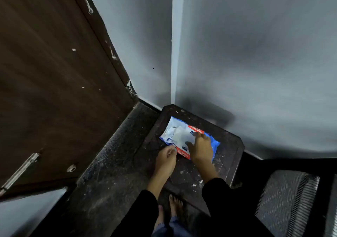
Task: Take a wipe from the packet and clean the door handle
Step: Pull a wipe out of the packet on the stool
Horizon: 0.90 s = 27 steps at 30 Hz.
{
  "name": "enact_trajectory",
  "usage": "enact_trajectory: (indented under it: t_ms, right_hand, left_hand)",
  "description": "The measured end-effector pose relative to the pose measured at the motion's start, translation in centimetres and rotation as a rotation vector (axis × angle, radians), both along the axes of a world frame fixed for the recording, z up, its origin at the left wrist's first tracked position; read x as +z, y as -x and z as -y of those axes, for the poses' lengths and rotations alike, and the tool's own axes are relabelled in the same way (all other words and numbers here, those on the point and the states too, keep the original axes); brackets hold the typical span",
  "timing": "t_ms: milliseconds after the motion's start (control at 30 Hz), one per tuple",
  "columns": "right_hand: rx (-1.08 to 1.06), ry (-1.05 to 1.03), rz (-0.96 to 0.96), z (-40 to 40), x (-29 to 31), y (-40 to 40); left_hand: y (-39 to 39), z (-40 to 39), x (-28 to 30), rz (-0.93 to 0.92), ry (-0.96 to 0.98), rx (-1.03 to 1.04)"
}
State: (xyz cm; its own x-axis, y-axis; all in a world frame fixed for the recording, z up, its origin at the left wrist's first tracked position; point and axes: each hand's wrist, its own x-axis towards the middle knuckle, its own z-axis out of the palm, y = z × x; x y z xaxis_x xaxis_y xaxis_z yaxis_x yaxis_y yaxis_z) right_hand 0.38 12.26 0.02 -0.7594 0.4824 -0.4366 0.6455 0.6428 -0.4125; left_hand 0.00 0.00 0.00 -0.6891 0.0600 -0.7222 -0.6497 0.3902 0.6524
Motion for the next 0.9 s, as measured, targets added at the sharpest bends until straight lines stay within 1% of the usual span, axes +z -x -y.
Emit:
enact_trajectory:
  t_ms: [100,200,300,367,433,533,600,667,733,833,900]
  right_hand:
    - [0.047,-0.115,0.097,-0.1,-0.8,1.2]
    - [0.05,-0.13,0.159,-0.1,-1.5,2.0]
    - [-0.056,-0.089,0.132,0.0,-1.2,2.3]
    - [-0.181,0.002,0.06,0.0,-0.9,2.4]
    - [-0.278,0.135,0.0,0.2,-0.2,2.5]
    - [-0.4,0.272,-0.078,0.4,0.9,2.8]
    - [-0.444,0.362,-0.145,0.6,1.7,3.1]
    - [-0.453,0.492,-0.197,1.1,2.5,3.4]
    - [-0.427,0.613,-0.241,1.8,3.5,3.7]
    - [-0.38,0.745,-0.333,3.5,5.7,4.6]
    - [-0.299,0.818,-0.372,5.0,7.8,5.3]
  left_hand:
    - [0.4,-0.6,-0.8,0.04,-0.031,0.009]
    - [0.6,-1.0,-1.3,0.07,-0.047,0.034]
    - [1.0,-1.3,-1.4,0.097,-0.075,0.086]
    - [1.1,-1.4,-1.5,0.104,-0.072,0.113]
    - [1.2,-1.4,-1.6,0.111,-0.077,0.149]
    - [1.4,-1.5,-1.5,0.139,-0.089,0.227]
    - [1.8,-1.3,-0.9,0.158,-0.111,0.271]
    - [2.1,-0.8,0.1,0.168,-0.157,0.299]
    - [2.5,0.0,1.6,0.139,-0.211,0.329]
    - [3.4,1.7,4.5,0.032,-0.299,0.406]
    - [4.0,3.4,7.2,-0.052,-0.354,0.473]
